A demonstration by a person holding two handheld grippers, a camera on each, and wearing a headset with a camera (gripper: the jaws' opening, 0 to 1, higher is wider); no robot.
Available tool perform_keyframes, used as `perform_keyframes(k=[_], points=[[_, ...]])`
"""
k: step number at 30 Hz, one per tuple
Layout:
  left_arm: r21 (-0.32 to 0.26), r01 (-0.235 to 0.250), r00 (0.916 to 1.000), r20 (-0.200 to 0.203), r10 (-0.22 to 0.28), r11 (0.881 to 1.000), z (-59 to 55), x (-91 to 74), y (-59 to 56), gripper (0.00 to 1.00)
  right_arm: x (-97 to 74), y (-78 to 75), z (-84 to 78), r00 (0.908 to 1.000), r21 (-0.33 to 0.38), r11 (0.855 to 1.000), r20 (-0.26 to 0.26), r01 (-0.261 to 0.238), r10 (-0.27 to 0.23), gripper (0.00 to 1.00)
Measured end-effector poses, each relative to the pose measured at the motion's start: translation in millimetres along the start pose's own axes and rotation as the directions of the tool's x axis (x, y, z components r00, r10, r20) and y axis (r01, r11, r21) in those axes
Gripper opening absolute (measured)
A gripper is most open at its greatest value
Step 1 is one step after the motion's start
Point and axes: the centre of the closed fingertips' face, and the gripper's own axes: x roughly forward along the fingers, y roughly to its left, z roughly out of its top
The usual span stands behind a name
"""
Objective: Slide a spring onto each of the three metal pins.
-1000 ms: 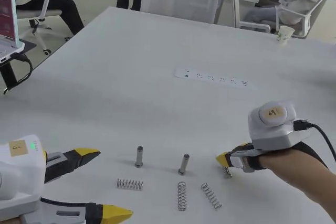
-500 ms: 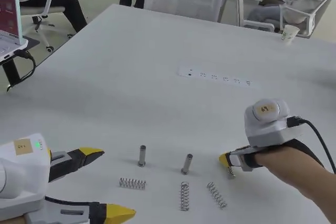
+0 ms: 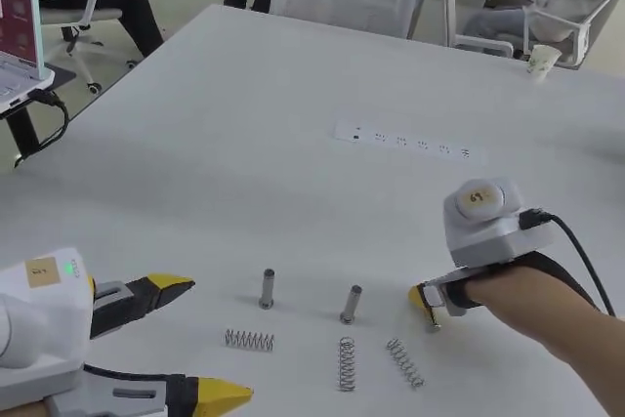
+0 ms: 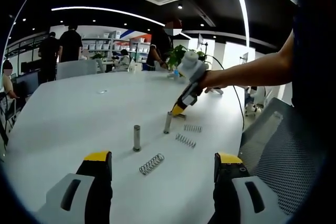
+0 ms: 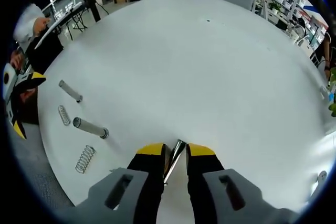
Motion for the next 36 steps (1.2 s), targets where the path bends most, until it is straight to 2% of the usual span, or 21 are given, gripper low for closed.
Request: perform_keyframes(k=[10,19,25,36], points=[[-0.007,-0.002,1.0,0.0,0.002,1.0,-0.6,-1.2,-0.8,0.76,1.8,-2.0,-0.1,0.9996,-0.009,1.0,-0.021,0.017,-0.017,0.11],[-0.004,-0.002,1.0,0.006,0.002,1.0,2.8,0.6,-1.5,0.75,3.8,-2.6,1.0,0.9984,0.01,0.999,-0.044,0.035,-0.034,0.08],[-0.005,-0.004,1.0,0.006,0.004,1.0,3.1,0.1,-1.5,0.75,3.3,-0.4,1.6,0.9976,-0.012,0.999,-0.054,0.044,-0.044,0.06],[-0.004,0.001,1.0,0.009,-0.001,1.0,4.8,2.0,-1.9,0.75,-8.1,-0.8,0.9,0.9989,0.007,0.999,-0.026,0.038,-0.038,0.05]])
